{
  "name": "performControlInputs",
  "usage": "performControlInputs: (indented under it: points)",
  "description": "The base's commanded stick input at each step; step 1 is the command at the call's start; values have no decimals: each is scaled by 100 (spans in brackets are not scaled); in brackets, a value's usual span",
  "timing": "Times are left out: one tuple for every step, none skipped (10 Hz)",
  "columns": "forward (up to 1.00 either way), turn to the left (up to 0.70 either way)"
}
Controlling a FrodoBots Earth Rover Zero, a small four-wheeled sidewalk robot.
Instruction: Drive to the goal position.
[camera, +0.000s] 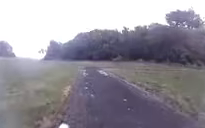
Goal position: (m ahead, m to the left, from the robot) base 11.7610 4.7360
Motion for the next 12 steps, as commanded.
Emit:
performControlInputs:
  points:
    - [70,0]
    - [70,0]
    - [70,0]
    - [70,0]
    - [70,0]
    - [70,0]
    - [70,0]
    - [70,0]
    - [70,35]
    - [70,35]
    - [70,23]
    - [70,8]
